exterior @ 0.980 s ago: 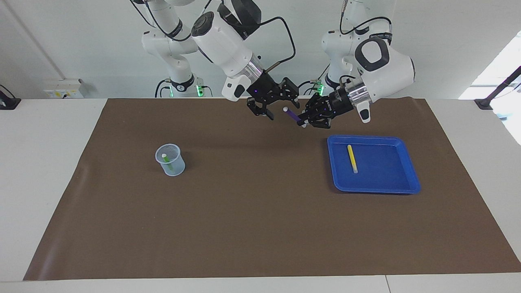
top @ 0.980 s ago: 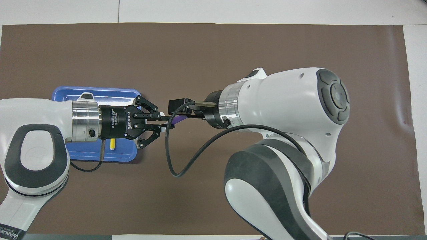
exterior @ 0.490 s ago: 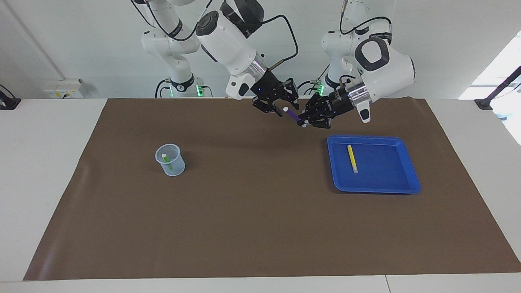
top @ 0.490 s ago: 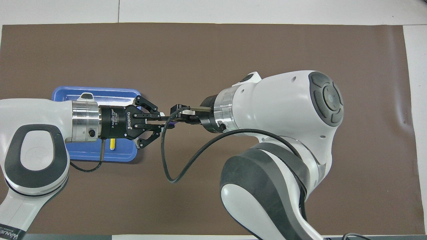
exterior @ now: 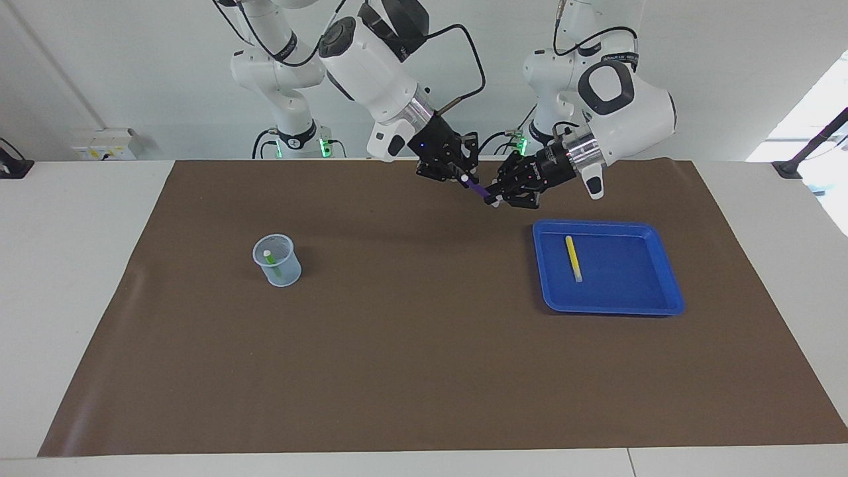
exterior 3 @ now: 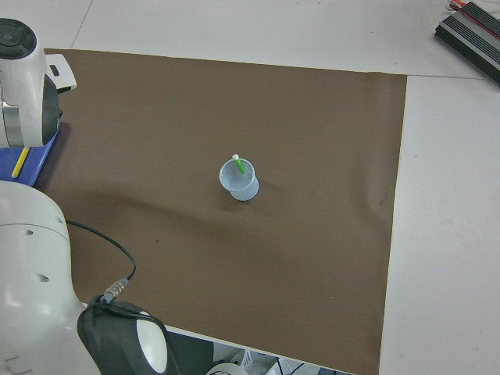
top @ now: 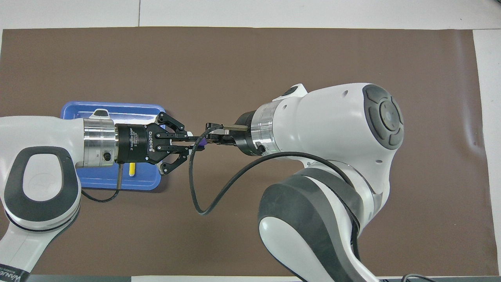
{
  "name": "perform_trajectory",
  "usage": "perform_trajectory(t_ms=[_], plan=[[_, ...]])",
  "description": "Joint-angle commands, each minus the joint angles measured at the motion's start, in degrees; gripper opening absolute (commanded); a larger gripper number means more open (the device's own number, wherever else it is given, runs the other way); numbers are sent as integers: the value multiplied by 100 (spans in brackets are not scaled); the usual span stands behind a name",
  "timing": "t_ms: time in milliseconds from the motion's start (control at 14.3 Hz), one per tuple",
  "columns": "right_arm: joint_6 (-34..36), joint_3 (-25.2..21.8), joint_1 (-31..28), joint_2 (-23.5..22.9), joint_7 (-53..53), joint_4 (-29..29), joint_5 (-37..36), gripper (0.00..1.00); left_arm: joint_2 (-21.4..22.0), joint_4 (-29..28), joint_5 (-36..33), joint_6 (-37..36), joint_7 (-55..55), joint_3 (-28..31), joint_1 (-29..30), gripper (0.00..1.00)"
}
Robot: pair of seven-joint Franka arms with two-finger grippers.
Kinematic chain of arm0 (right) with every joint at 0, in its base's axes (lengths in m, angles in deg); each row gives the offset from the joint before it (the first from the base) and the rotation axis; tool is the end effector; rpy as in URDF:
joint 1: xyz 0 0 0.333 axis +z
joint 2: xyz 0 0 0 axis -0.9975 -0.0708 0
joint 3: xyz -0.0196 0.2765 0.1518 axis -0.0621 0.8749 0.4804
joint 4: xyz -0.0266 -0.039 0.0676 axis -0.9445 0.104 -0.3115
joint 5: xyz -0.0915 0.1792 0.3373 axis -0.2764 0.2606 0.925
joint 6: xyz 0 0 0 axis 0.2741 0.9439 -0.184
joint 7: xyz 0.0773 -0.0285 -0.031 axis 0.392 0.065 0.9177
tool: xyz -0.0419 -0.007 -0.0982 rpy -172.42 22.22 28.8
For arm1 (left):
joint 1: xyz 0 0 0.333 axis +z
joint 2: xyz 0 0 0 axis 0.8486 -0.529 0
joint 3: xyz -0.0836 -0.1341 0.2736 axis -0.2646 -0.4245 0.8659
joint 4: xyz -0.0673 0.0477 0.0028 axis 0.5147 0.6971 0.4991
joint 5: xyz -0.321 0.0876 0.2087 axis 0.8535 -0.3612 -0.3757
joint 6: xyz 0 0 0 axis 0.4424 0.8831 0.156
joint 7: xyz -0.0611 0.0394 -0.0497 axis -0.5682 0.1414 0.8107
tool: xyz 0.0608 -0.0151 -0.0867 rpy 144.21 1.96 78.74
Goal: Transfer and insert pens with both arms
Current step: 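Grasp the purple pen with the right gripper and open the left gripper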
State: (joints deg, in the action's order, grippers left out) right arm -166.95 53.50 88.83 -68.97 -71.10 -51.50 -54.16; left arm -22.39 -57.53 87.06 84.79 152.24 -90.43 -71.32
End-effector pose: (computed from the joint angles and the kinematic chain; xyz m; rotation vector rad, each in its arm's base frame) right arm 0.5156 0.3666 0.5606 -2.4855 0.0963 -0.0480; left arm 0.4848 -0.2059 0.4812 1.5706 1.7205 -0.9214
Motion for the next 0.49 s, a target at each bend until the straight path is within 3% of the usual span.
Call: perform_trajectory(t_ms=[0,280,420], plan=[[-125,62,-69,29,-56,-17,-195,0,256,-230,96,123,131,46,-133,99],[-20,53,-78,152,-56,-87,-476,0,301,-230,96,106,139,64,-142,100],[-63,-34,-113,450,-39,-472,-520,0,301,-230,70,106,122,73,-107,100]])
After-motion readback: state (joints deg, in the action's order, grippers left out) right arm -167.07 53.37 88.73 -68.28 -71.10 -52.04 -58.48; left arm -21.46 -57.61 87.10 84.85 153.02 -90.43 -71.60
